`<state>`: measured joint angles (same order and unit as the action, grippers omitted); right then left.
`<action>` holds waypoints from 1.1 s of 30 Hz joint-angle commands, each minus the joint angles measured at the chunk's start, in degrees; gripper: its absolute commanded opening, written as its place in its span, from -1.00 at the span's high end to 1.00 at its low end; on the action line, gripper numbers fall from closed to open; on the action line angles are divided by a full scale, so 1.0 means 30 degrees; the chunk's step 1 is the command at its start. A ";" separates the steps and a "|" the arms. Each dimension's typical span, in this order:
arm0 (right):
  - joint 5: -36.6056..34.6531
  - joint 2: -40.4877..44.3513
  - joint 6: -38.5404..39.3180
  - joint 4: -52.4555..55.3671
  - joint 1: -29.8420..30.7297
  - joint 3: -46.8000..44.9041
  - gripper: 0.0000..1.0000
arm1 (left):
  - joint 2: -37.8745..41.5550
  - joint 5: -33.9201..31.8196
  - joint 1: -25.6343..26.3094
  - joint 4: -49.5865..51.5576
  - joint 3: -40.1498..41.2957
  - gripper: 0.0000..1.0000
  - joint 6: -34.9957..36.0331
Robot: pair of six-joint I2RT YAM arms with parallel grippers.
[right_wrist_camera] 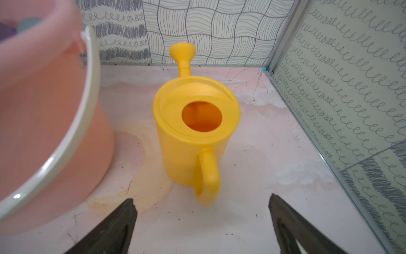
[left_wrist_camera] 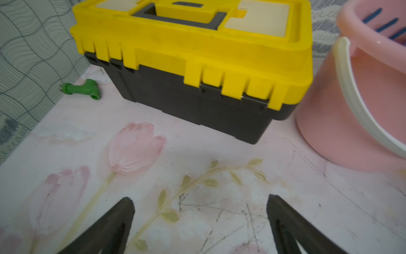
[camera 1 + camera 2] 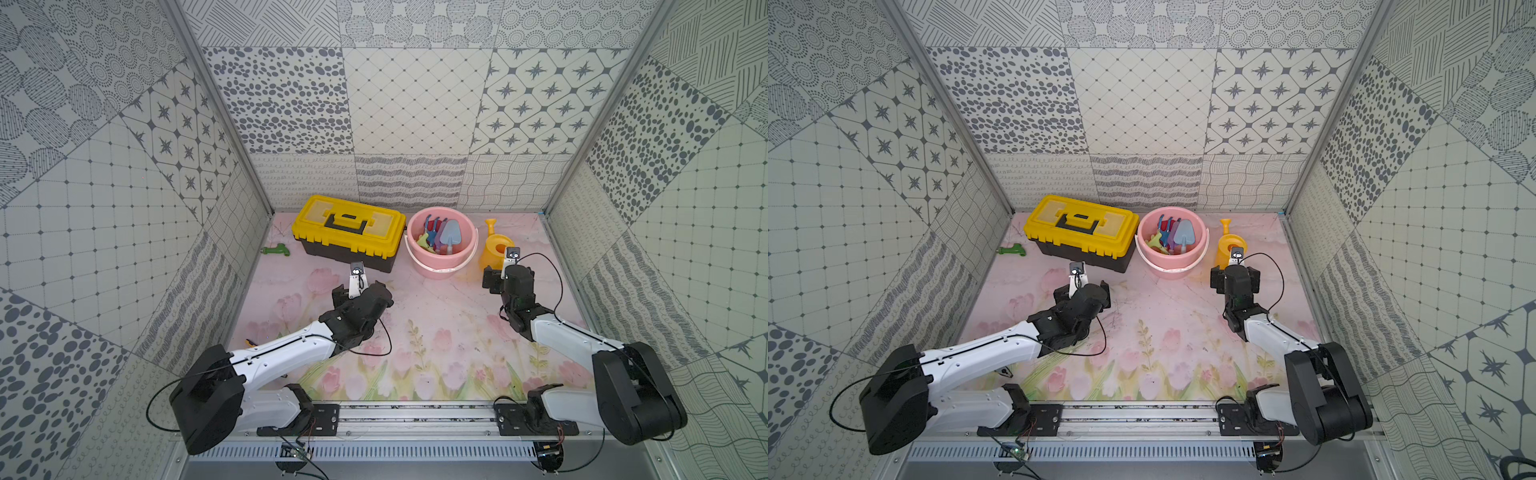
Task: Organize the gardening tools
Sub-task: Reset both arms
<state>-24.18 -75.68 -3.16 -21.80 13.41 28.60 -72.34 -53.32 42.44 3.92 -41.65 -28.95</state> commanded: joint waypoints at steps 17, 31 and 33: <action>0.2623 -0.4715 0.0949 -1.1483 -0.2054 -0.2779 -0.94 | -0.4684 0.6015 -0.9078 -1.2017 0.3322 -0.99 0.9040; 0.2730 -0.4473 0.0804 -1.0432 -0.2155 -0.2511 -0.94 | -0.5160 1.1335 -1.0948 -1.7596 0.6073 -0.99 0.9682; 0.2755 -0.4472 0.0775 -1.0346 -0.2176 -0.2433 -0.94 | -0.5123 1.2724 -1.1440 -1.7508 0.6126 -0.99 0.9550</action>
<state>-16.47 -89.58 -1.04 -50.41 7.25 20.73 -88.55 -28.01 10.20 -37.52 -24.93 -1.89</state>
